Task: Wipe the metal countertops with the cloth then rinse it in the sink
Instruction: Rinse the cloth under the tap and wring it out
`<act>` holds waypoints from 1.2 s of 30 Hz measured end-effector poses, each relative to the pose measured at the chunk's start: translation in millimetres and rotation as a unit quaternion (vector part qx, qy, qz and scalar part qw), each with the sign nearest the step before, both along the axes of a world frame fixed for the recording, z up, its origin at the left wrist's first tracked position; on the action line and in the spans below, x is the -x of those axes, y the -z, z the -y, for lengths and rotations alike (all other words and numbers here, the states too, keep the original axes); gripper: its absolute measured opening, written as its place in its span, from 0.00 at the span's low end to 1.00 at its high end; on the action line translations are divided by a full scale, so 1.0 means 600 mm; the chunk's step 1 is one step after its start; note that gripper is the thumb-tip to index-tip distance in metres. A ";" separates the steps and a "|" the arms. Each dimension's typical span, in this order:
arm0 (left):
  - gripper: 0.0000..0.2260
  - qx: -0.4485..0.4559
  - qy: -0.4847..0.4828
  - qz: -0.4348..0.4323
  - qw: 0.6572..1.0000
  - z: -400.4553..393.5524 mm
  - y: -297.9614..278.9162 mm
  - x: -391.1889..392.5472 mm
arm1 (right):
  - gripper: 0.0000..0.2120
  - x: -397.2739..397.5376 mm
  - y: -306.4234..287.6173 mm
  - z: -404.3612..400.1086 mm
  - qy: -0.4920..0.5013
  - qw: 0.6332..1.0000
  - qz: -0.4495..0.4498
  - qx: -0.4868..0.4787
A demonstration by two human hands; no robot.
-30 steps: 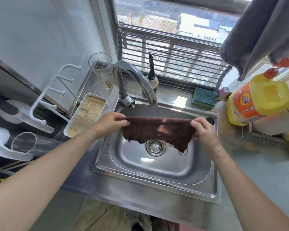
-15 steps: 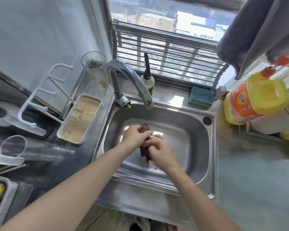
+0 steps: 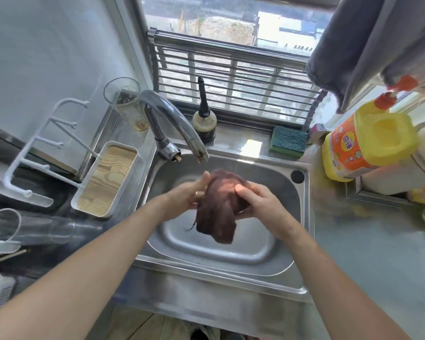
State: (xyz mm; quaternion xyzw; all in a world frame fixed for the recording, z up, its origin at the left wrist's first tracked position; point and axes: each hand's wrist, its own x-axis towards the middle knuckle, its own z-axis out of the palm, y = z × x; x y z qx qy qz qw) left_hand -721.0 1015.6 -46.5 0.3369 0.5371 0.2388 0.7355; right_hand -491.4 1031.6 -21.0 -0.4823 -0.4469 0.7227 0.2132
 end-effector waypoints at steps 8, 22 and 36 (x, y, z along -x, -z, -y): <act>0.27 0.109 -0.209 0.071 0.969 0.039 0.066 -0.001 | 0.13 -0.032 0.037 -0.004 0.166 0.979 -0.022 0.119; 0.15 0.199 -0.392 -0.053 0.897 0.017 0.078 -0.089 | 0.07 0.027 0.084 -0.008 0.300 0.916 0.192 0.187; 0.08 -0.001 -0.311 0.106 0.945 -0.014 -0.090 -0.410 | 0.10 -0.276 -0.090 -0.023 0.436 0.878 0.190 0.048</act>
